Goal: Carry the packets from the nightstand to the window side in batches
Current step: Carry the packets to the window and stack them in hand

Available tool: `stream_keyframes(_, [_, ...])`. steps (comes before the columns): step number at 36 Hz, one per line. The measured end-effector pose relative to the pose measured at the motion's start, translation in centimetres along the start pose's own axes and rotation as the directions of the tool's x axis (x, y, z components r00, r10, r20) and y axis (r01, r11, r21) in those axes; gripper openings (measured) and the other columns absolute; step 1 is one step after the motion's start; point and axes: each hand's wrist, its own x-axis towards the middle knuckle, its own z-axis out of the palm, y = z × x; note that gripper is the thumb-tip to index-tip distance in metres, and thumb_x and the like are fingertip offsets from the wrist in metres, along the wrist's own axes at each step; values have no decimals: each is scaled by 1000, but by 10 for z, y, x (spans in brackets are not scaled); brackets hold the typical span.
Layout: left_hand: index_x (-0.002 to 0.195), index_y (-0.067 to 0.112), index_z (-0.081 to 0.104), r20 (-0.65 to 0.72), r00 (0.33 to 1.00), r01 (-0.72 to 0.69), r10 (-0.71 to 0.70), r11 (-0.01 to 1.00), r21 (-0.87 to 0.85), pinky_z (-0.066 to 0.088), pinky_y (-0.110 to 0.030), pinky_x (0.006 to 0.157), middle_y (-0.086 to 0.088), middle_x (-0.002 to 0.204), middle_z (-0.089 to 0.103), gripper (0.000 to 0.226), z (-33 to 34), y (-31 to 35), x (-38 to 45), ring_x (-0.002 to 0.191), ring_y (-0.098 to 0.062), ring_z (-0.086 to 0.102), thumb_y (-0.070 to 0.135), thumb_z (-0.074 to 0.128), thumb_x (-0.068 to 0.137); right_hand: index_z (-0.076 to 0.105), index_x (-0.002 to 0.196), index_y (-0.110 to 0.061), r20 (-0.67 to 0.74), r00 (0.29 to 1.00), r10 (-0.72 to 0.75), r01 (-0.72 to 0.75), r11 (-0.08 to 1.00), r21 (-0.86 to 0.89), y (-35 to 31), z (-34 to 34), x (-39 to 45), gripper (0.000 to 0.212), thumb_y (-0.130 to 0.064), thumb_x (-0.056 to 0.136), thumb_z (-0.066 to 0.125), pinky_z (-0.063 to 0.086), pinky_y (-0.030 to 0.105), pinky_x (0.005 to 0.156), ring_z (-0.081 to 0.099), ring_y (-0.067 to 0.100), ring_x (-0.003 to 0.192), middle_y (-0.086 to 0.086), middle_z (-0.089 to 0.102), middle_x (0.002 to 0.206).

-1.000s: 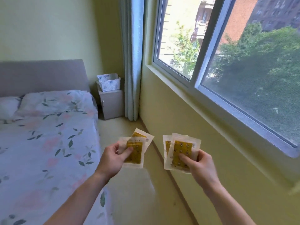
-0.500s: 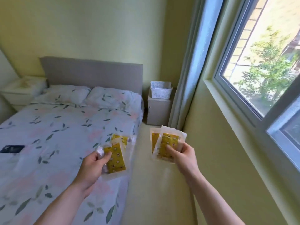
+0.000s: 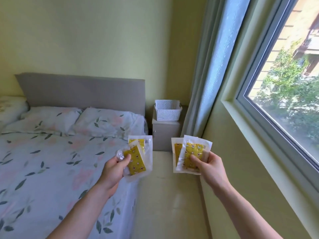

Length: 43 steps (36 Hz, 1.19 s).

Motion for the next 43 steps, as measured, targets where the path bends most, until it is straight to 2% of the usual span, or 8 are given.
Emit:
stream_keyframes(3, [104, 11, 72, 37, 999, 22, -24, 999, 37, 52, -42, 97, -9, 111, 76, 13, 26, 11, 46, 110, -28, 69, 19, 66, 96, 75, 98, -15, -31, 999, 24, -23, 1000, 19, -3, -6, 42, 7, -14, 91, 73, 59, 43, 91, 76, 17, 90, -2, 80, 92])
stream_keyframes(7, [110, 10, 72, 94, 995, 18, -27, 995, 96, 52, -36, 92, -5, 109, 77, 20, 57, 25, 109, 108, -24, 70, 23, 67, 96, 75, 94, -16, -51, 998, 36, -36, 999, 11, -8, -6, 106, 4, -15, 92, 71, 57, 31, 77, 76, 13, 83, -3, 80, 87])
stream_keyframes(12, [115, 10, 73, 96, 994, 42, -49, 997, 68, 48, -50, 106, -6, 113, 75, 23, 87, 37, 191, 111, -25, 70, 20, 67, 95, 75, 96, -15, -44, 997, 56, -54, 998, 43, -4, 2, 196, 5, -13, 93, 71, 57, 30, 77, 77, 13, 82, -3, 80, 87])
stream_keyframes(22, [112, 8, 73, -22, 994, 112, -111, 992, 55, 56, -47, 94, -11, 106, 77, 20, 141, 62, 348, 99, -30, 74, 18, 65, 96, 74, 101, -13, 71, 989, 132, -134, 991, 22, 7, 25, 404, 9, -11, 93, 71, 60, 45, 88, 77, 18, 88, -1, 80, 92])
stream_keyframes(30, [111, 8, 72, -86, 980, 184, -181, 982, 30, 55, -51, 96, -12, 104, 77, 18, 171, 77, 457, 100, -32, 73, 16, 65, 96, 73, 103, -17, 136, 976, 171, -169, 985, -25, 3, 51, 539, 9, -17, 94, 70, 60, 36, 87, 76, 12, 89, -6, 79, 94])
stream_keyframes(38, [108, 7, 74, -76, 974, 224, -213, 956, 190, 54, -48, 99, -6, 104, 78, 21, 194, 86, 603, 102, -26, 73, 22, 68, 95, 73, 97, -13, 23, 973, 229, -226, 971, -77, 15, 70, 659, 6, -16, 92, 73, 58, 26, 74, 76, 8, 79, -5, 79, 88])
stream_keyframes(41, [104, 12, 75, -61, 974, 226, -218, 939, 258, 57, -38, 89, -1, 98, 78, 19, 207, 92, 659, 95, -21, 74, 28, 69, 94, 72, 95, -15, -26, 963, 268, -269, 960, -76, 16, 78, 696, 3, -15, 92, 73, 56, 21, 68, 75, 6, 75, -5, 79, 86])
stream_keyframes(43, [97, 15, 73, -63, 975, 223, -214, 926, 305, 53, -27, 71, 3, 92, 77, 12, 219, 95, 693, 84, -13, 71, 26, 68, 95, 71, 94, -17, -61, 958, 281, -286, 954, -88, 18, 83, 720, 2, -16, 92, 73, 58, 24, 70, 75, 6, 75, -6, 79, 86])
